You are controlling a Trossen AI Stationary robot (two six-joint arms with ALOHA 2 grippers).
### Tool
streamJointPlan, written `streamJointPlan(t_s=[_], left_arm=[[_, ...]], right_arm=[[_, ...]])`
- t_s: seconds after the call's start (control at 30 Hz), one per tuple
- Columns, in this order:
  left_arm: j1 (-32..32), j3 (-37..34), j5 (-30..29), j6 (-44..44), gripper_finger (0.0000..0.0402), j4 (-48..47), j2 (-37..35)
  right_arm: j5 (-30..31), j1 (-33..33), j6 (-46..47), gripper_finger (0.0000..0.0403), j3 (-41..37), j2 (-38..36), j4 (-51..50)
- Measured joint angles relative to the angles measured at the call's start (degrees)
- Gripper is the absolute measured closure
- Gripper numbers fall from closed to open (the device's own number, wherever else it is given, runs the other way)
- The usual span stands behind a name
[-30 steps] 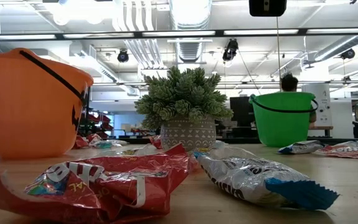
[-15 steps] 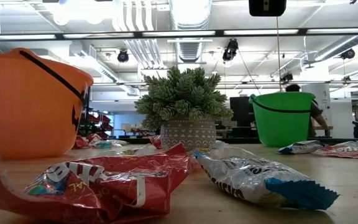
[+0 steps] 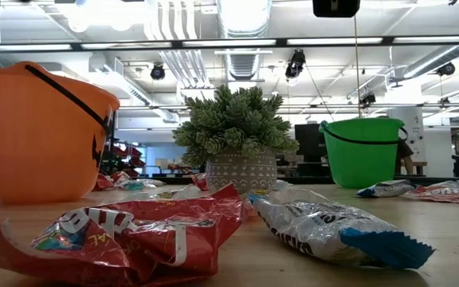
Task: Sort candy
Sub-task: Put the red candy into the green bucket
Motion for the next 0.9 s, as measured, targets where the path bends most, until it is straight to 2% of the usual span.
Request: streamJointPlan(t_s=[0.33, 0.9], left_arm=[[0.0, -10.28, 1.36, -3.56, 0.0263, 1.9, -7.72], [0.0, -10.46, 0.31, -1.53, 0.0263, 1.19, -28.8]], right_arm=[[0.0, 0.01, 2.17, 0.0319, 0.02, 0.0, 0.3], [0.11, 0.0, 2.85, 0.0319, 0.02, 0.0, 1.77]])
